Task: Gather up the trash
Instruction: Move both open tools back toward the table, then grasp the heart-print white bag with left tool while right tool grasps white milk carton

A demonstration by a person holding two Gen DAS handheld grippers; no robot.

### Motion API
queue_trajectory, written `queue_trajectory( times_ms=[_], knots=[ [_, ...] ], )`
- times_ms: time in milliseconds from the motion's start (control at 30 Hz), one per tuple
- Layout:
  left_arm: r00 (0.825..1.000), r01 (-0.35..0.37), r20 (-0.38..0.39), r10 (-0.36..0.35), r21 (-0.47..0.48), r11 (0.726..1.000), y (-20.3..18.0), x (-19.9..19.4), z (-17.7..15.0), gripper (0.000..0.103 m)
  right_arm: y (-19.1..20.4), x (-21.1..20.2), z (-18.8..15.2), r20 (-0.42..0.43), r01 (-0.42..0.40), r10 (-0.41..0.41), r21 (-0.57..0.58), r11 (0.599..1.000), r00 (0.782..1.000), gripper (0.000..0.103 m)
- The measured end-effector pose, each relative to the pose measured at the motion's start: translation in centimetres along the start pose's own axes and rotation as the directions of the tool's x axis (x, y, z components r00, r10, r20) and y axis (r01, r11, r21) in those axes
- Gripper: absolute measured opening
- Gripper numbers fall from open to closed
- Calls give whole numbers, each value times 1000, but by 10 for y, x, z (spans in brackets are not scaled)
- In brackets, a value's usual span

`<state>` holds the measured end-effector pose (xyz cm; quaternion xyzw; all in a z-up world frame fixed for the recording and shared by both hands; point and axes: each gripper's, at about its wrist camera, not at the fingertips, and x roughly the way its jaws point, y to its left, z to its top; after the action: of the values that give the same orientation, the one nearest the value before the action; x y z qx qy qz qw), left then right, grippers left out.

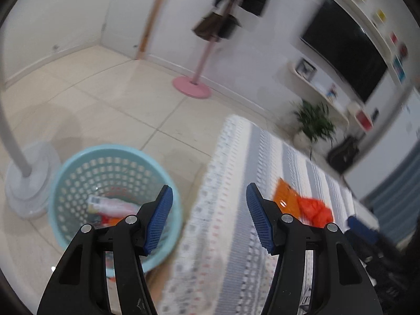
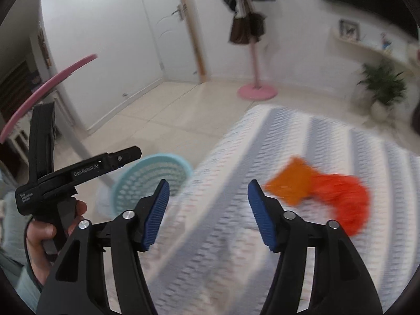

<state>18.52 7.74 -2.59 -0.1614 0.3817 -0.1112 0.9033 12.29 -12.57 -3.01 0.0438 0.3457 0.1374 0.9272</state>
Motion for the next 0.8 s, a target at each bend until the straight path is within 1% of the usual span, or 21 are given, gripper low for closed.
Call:
queue_trajectory(
  times_ms=[100,167,233,333,433,467,533,633,700,800],
  knots=[
    [999,18,-41,-15,82,997,-38,22,-12,63,-30,-22,-11,13,37,-38,9,999,999,63],
    [997,34,-71,-25,129,991,-60,37,-21,66,-49,-31,-18,5,48,-48,25,999,999,65],
    [994,41,-111,-20,187,981,-83,55,-34,71,-66,-39,-29,-12,53,-53,36,998,999,66],
    [987,29,-163,15,267,963,-109,81,-56,72,-84,-43,-49,-58,70,-69,20,997,996,68],
    [979,-13,-187,79,334,943,-125,103,-74,72,-96,-47,-73,-91,83,-82,5,997,992,68],
    [977,-20,-192,90,338,941,-127,108,-78,72,-101,-50,-82,-105,74,-73,8,997,992,68],
    [974,-29,-205,100,324,946,-128,116,-82,72,-109,-54,-99,-124,61,-58,17,998,991,68],
    [972,-21,-219,88,289,957,-129,126,-83,72,-114,-56,-120,-158,51,-50,3,999,986,69],
    [970,-20,-229,86,276,961,-130,132,-83,74,-112,-54,-131,-186,49,-50,-13,999,981,69],
    [966,-22,-243,90,267,963,-133,142,-84,75,-109,-50,-143,-220,36,-44,-42,998,975,69]
  ],
)
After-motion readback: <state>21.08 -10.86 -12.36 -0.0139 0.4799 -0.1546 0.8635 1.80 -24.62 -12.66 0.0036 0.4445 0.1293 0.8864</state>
